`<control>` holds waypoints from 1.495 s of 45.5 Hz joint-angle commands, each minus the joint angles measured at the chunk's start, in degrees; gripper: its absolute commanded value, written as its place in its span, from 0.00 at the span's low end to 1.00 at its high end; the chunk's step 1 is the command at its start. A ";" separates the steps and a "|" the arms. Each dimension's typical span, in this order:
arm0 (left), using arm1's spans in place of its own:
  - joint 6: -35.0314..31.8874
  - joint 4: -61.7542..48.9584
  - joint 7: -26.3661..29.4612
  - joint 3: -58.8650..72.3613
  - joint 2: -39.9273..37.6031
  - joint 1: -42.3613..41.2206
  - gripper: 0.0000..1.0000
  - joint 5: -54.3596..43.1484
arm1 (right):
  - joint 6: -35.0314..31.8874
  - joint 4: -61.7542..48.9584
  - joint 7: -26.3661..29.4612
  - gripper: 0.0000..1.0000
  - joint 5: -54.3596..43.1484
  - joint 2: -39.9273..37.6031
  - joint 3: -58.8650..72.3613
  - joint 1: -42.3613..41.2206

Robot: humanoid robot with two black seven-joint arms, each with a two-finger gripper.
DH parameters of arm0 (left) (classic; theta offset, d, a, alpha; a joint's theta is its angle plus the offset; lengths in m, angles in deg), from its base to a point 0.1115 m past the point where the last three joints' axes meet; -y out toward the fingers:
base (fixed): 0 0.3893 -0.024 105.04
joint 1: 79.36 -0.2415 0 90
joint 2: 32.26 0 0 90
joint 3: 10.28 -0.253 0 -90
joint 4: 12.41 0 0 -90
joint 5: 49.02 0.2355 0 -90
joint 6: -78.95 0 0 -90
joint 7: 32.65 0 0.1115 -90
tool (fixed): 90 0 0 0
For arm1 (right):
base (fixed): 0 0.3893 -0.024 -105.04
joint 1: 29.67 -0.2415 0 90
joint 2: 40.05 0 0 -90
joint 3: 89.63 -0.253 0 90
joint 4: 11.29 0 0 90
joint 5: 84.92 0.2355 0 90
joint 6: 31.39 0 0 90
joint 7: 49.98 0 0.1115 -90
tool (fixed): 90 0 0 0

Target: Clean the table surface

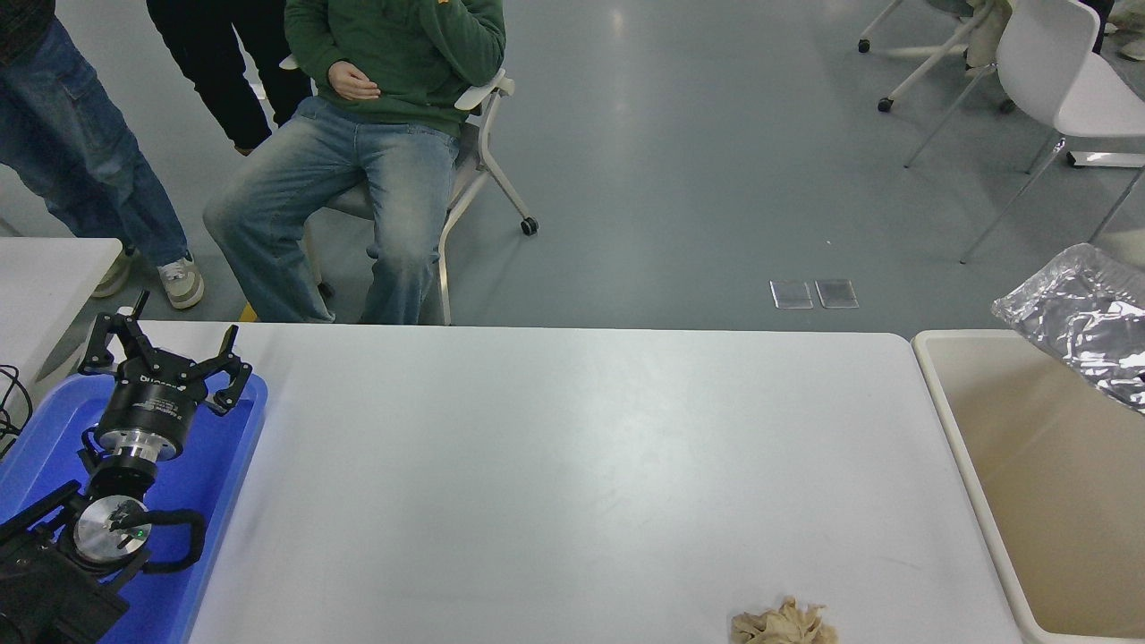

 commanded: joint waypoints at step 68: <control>0.00 -0.01 0.00 0.00 0.00 0.01 1.00 -0.07 | 0.02 -0.28 1.71 1.00 5.26 1.04 -2.76 1.89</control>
